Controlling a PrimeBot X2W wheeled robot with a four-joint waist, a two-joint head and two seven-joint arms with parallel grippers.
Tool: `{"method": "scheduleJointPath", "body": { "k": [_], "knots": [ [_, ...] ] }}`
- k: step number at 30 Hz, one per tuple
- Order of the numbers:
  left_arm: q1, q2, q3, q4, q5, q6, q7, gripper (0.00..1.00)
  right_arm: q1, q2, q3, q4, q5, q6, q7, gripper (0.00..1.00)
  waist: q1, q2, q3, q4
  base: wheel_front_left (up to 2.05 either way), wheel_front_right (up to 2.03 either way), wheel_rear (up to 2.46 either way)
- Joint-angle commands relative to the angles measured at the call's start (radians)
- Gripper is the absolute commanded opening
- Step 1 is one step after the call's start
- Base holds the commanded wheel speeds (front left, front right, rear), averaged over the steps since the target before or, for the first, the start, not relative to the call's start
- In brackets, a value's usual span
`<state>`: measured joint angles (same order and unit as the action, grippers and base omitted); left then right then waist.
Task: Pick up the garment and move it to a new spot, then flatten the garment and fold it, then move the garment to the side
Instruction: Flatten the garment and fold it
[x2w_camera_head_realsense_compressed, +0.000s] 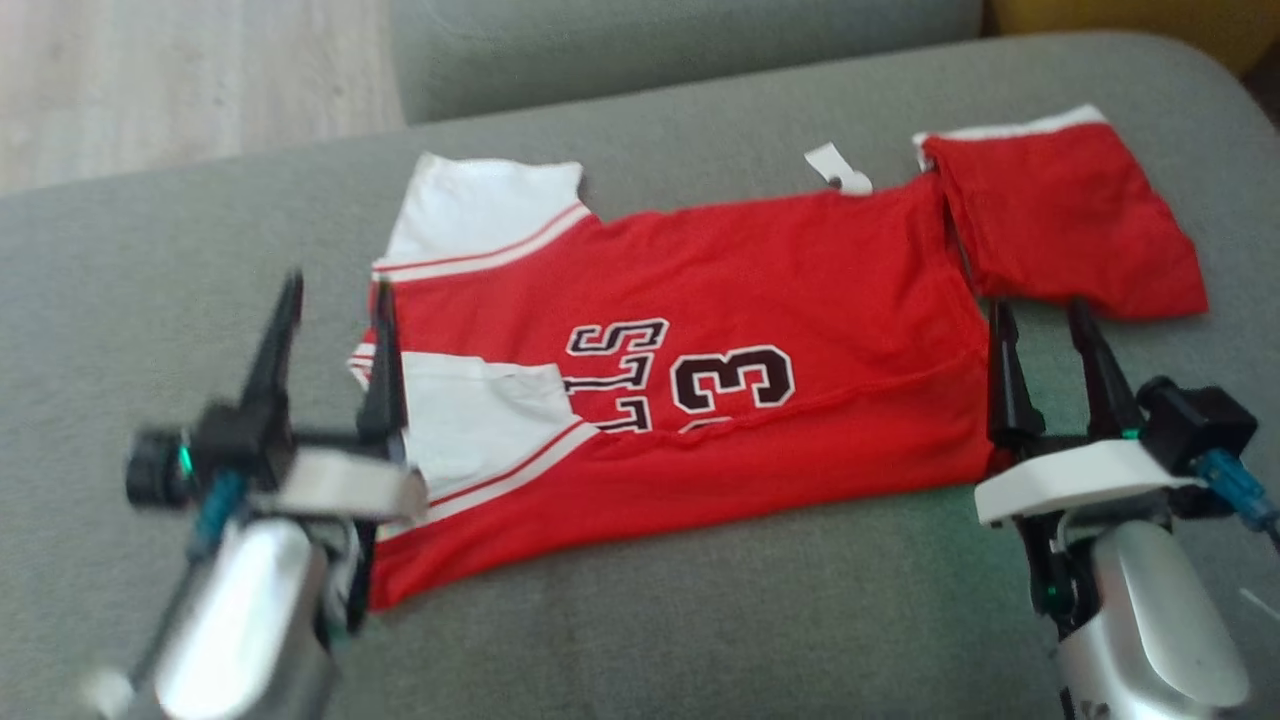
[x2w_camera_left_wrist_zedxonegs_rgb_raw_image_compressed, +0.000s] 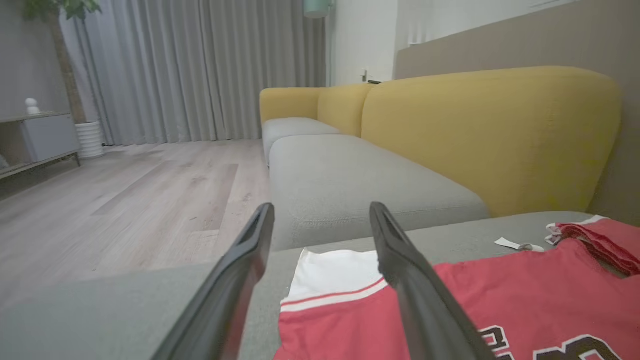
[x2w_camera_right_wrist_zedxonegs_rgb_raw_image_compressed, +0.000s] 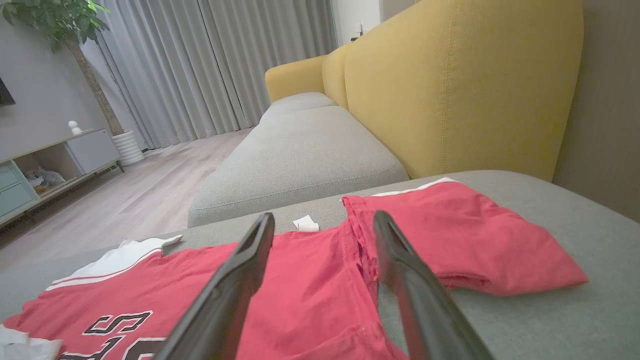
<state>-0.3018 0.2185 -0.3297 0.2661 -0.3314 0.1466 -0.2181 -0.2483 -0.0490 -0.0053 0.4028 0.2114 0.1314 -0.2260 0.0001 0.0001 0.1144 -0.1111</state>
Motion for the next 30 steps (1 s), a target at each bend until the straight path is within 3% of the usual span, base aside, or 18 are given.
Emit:
{"method": "scheduleJointPath", "body": {
  "k": [1,4,10,13,19,25,30],
  "knots": [
    [-0.125,0.052,0.022,-0.022,0.020,-0.031,0.031,1.00,-0.040,-0.001,0.036,-0.062,0.008,-0.001,-0.012,1.00,-0.0001,-0.0001,0.056,-0.041,0.00,0.00,0.00],
    [-0.203,0.080,0.008,0.004,0.030,-0.067,0.080,1.00,-0.050,-0.001,0.047,-0.088,0.013,-0.001,-0.012,1.00,-0.0001,-0.0001,0.088,-0.062,0.00,0.00,0.00],
    [-0.452,0.155,-0.044,0.180,0.012,-0.220,0.329,1.00,-0.093,-0.001,0.080,-0.155,0.035,-0.001,-0.009,1.00,-0.0001,-0.0001,0.192,-0.122,0.00,0.00,0.00],
    [-0.562,0.194,-0.065,0.275,-0.015,-0.259,0.436,1.00,-0.121,-0.001,0.104,-0.180,0.050,-0.001,-0.010,1.00,-0.0001,-0.0001,0.240,-0.154,0.00,0.00,0.00],
    [-0.709,0.264,-0.140,0.400,-0.097,-0.276,0.597,1.00,-0.151,-0.001,0.130,-0.215,0.080,-0.001,-0.019,1.00,-0.0001,-0.0001,0.318,-0.198,0.00,0.00,0.00],
    [-0.787,0.332,-0.218,0.464,-0.168,-0.277,0.637,1.00,-0.162,-0.001,0.146,-0.219,0.098,-0.001,-0.027,1.00,-0.0001,-0.0001,0.361,-0.222,0.00,0.00,0.00],
    [-0.834,0.352,-0.226,0.548,-0.178,-0.277,0.641,1.00,-0.166,-0.001,0.154,-0.219,0.109,-0.001,-0.031,1.00,-0.0001,-0.0001,0.375,-0.235,0.00,0.00,0.00]
  ]
}}
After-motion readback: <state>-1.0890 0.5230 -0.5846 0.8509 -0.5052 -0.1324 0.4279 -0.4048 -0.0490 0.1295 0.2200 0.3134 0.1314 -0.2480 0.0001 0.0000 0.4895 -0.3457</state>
